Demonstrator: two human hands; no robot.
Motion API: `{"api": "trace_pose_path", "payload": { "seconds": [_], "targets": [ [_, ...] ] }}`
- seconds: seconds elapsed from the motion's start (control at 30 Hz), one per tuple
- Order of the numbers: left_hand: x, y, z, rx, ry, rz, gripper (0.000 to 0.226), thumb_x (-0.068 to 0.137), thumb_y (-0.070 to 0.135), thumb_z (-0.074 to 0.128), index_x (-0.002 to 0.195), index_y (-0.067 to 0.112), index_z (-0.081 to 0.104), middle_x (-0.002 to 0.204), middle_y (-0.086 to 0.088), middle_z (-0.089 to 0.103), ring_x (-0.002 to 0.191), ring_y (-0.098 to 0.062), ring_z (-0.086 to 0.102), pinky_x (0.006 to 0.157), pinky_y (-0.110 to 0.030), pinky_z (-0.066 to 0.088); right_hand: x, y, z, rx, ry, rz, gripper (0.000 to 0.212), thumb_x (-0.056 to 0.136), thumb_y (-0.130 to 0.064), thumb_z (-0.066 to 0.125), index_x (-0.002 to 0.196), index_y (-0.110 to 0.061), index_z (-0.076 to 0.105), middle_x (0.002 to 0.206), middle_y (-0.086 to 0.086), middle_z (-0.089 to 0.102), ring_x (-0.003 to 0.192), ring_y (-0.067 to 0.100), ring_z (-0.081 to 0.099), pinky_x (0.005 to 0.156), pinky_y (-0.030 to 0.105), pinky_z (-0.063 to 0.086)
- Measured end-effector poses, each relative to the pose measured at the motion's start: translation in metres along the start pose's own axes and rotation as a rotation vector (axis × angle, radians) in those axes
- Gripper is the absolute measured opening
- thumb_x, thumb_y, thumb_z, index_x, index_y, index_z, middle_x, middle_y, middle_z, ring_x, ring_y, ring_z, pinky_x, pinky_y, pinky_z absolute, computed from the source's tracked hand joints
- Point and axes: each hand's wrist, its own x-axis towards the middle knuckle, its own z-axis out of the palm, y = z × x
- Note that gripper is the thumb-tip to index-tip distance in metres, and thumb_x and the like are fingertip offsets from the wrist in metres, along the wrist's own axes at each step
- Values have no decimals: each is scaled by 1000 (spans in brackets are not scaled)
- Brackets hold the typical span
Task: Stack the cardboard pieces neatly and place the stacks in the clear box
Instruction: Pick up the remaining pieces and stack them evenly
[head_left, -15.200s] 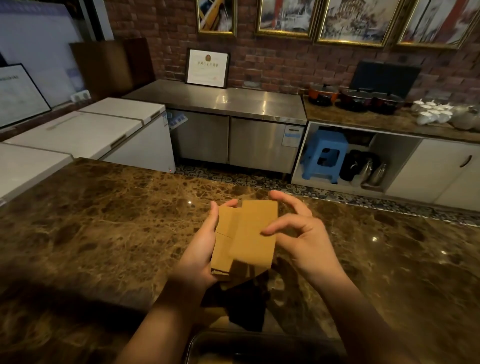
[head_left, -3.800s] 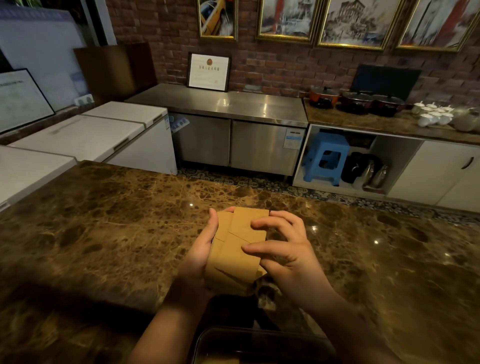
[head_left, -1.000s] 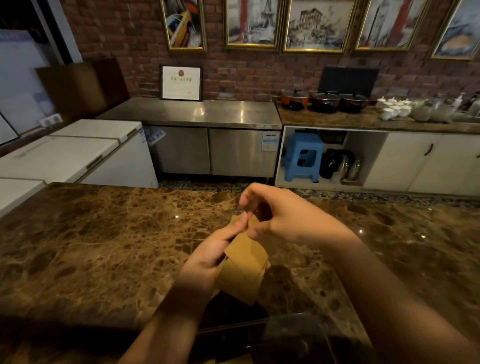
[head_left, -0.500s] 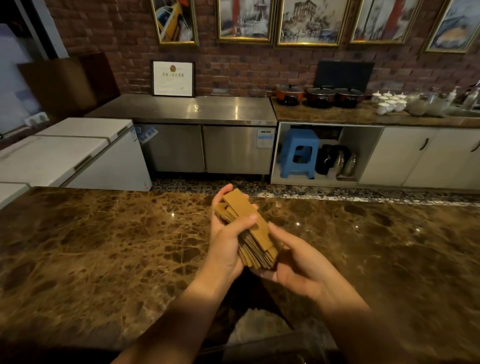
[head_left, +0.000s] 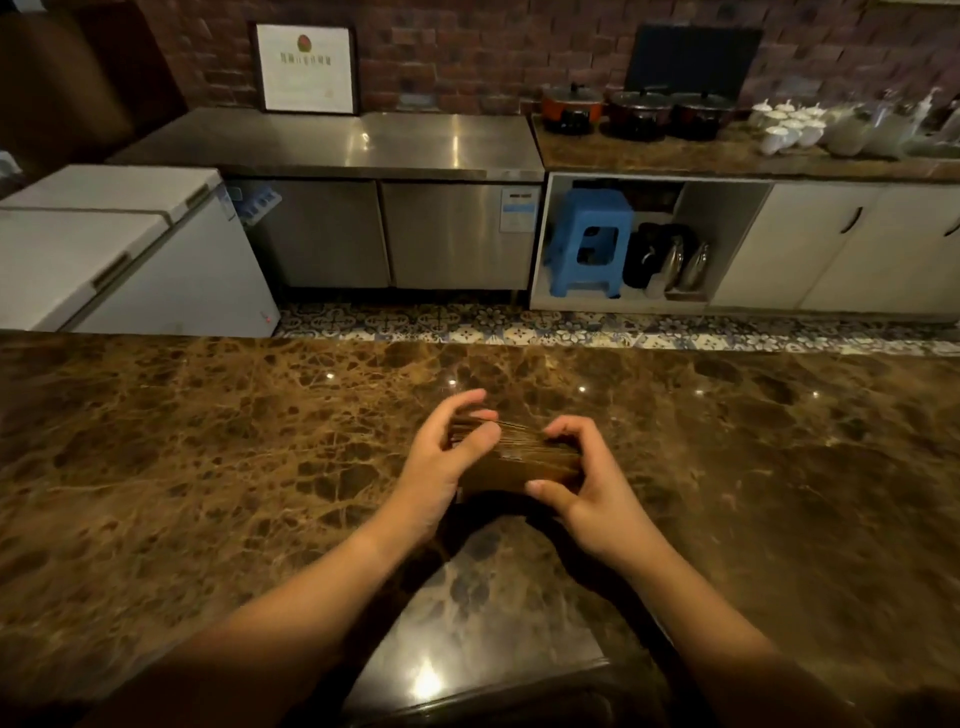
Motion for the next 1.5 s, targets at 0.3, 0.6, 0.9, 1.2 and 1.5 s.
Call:
{"api": "trace_pose_path", "payload": {
  "seconds": [0.3, 0.6, 0.9, 1.2, 1.5],
  "targets": [
    [-5, -43, 10, 109, 274, 97, 9, 101, 11, 53, 100, 16, 60, 92, -5, 73, 82, -18, 68, 71, -32, 57, 5, 31, 42, 313, 298, 154, 19, 94, -23, 67, 103, -39, 60, 103, -16, 62, 91, -1, 63, 71, 16, 52],
    [-9, -41, 9, 78, 274, 201, 15, 100, 18, 47, 101, 15, 61, 85, -5, 75, 79, -16, 69, 71, -24, 55, 6, 36, 52, 456, 346, 148, 22, 96, -44, 51, 113, -41, 65, 109, -8, 72, 95, 3, 69, 72, 14, 54],
    [-1, -40, 7, 73, 350, 133, 33, 101, -3, 41, 120, 22, 53, 117, -7, 64, 110, -17, 62, 104, -41, 49, 13, 36, 56, 438, 309, 200, 31, 92, -27, 55, 108, -49, 69, 116, -11, 74, 108, 7, 68, 84, 22, 57],
    [-7, -37, 0, 55, 214, 144, 73, 92, 72, 31, 146, 24, 38, 142, -1, 58, 137, -17, 47, 117, -41, 32, 4, 40, 51, 460, 212, 141, 54, 98, -69, 28, 146, -48, 41, 146, -5, 56, 141, 17, 44, 117, 57, 26],
    [-10, -39, -2, 77, 193, 194, 51, 103, 46, 30, 151, 28, 31, 129, -9, 68, 126, -26, 59, 110, -52, 40, 5, 37, 51, 425, 237, 96, 52, 98, -70, 26, 144, -51, 43, 140, -4, 62, 139, 20, 46, 115, 61, 27]
  ]
}}
